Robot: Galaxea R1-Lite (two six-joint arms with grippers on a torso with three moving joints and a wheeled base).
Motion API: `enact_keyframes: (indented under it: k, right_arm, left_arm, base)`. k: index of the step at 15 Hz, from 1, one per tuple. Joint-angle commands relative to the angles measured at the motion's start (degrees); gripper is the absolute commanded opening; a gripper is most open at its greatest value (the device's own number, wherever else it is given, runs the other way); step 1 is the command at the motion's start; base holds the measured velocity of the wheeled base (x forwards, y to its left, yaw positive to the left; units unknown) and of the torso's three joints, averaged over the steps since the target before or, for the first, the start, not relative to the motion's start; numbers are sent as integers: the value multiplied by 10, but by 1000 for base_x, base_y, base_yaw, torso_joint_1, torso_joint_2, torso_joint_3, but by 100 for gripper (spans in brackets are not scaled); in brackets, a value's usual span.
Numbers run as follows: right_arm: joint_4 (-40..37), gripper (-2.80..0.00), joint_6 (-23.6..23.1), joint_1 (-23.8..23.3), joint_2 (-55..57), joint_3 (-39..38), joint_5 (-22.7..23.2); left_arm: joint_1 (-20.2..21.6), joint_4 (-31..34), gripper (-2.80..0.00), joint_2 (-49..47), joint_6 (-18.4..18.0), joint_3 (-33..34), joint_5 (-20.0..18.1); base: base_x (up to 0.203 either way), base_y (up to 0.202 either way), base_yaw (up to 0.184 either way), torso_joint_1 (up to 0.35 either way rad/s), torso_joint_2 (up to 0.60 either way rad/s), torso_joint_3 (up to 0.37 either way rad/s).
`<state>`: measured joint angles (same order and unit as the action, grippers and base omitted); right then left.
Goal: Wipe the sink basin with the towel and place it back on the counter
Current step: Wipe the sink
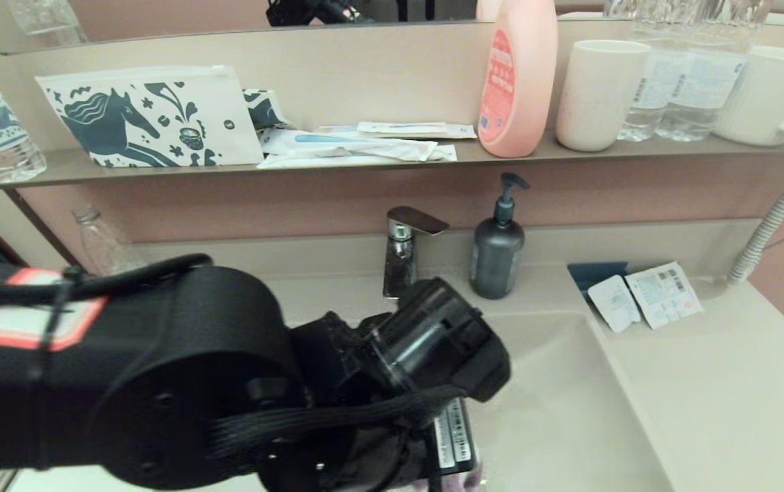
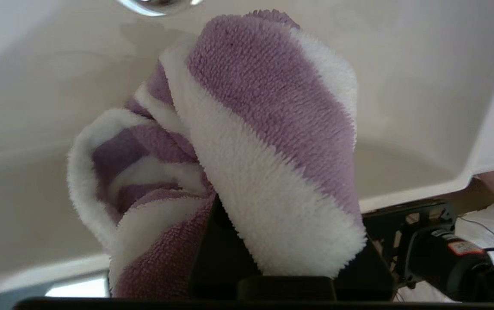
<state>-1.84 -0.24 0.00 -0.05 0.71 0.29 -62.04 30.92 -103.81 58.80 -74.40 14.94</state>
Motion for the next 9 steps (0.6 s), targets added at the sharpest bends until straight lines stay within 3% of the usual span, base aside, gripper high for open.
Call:
enact_keyframes:
  k: [1, 5, 9]
  right_arm:
    - [0, -280, 0, 0, 0, 0, 0]
    - [0, -280, 0, 0, 0, 0, 1]
    - [0, -280, 0, 0, 0, 0, 1]
  left_arm:
    - [-16, 2, -280, -86, 4, -65, 6]
    - [-20, 7, -280, -151, 4, -150, 16]
    - [-22, 90, -280, -250, 29, -317, 49]
  base:
    - [0, 0, 0, 0, 0, 0]
    - [0, 0, 0, 0, 0, 0]
    - [0, 0, 0, 0, 0, 0]
